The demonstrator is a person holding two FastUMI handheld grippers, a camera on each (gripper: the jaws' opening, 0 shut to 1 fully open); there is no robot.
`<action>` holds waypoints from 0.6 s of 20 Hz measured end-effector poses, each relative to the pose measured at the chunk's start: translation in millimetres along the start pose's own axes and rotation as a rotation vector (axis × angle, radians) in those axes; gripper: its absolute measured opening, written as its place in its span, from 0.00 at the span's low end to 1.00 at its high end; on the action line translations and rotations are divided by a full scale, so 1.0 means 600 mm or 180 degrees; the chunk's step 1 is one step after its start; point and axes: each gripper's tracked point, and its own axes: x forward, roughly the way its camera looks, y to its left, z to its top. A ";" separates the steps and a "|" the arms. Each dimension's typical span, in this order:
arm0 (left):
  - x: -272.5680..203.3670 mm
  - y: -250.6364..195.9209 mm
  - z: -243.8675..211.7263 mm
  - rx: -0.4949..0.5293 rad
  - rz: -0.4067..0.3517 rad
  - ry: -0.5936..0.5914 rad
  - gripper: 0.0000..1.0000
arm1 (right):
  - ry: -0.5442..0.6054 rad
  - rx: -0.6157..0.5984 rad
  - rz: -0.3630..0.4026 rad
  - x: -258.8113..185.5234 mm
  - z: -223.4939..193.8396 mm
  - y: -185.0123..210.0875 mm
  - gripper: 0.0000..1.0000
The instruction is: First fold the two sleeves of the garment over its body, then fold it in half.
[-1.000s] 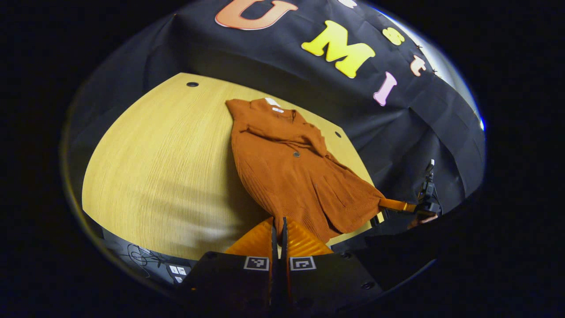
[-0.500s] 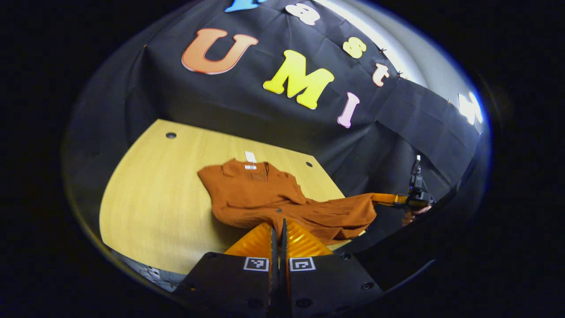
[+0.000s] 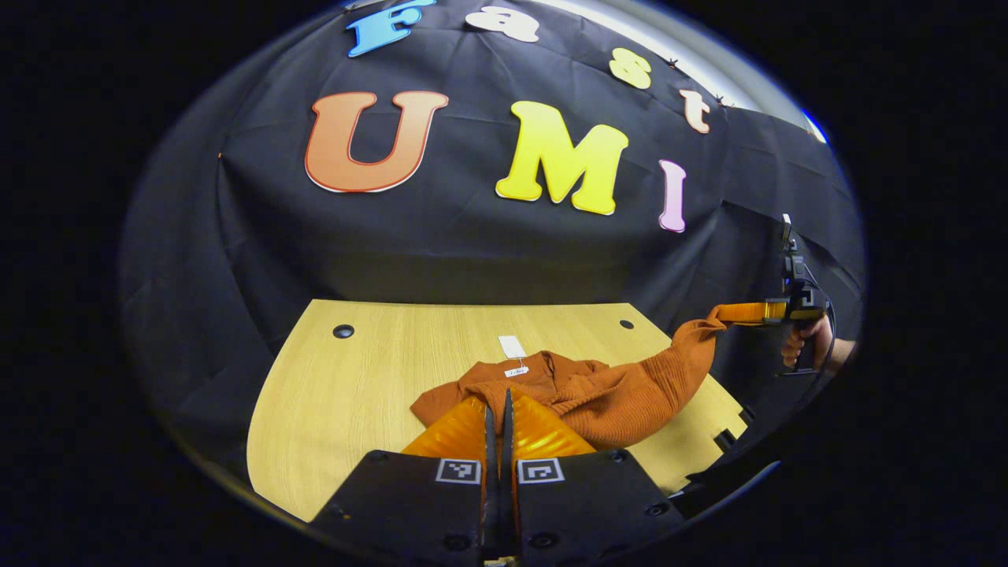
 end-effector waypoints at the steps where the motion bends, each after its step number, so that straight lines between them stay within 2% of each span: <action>1: 0.026 0.006 0.010 -0.0064 -0.0034 0.0019 0.03 | 0.0016 -0.0020 0.0018 0.034 0.009 -0.004 0.01; 4: 0.114 0.040 0.028 -0.0183 -0.0077 0.0107 0.03 | 0.0074 -0.0060 0.0018 0.150 0.035 -0.032 0.01; 6: 0.179 0.068 0.023 -0.0308 -0.0104 0.0206 0.03 | 0.0179 -0.0078 -0.0043 0.233 0.030 -0.065 0.01; 9: 0.270 0.122 -0.020 -0.0501 0.0011 0.0439 0.03 | 0.0368 -0.0079 -0.0134 0.335 0.000 -0.115 0.01; 12: 0.336 0.139 -0.077 -0.0810 0.0116 0.0672 0.03 | 0.0539 -0.0005 -0.0229 0.420 -0.045 -0.159 0.01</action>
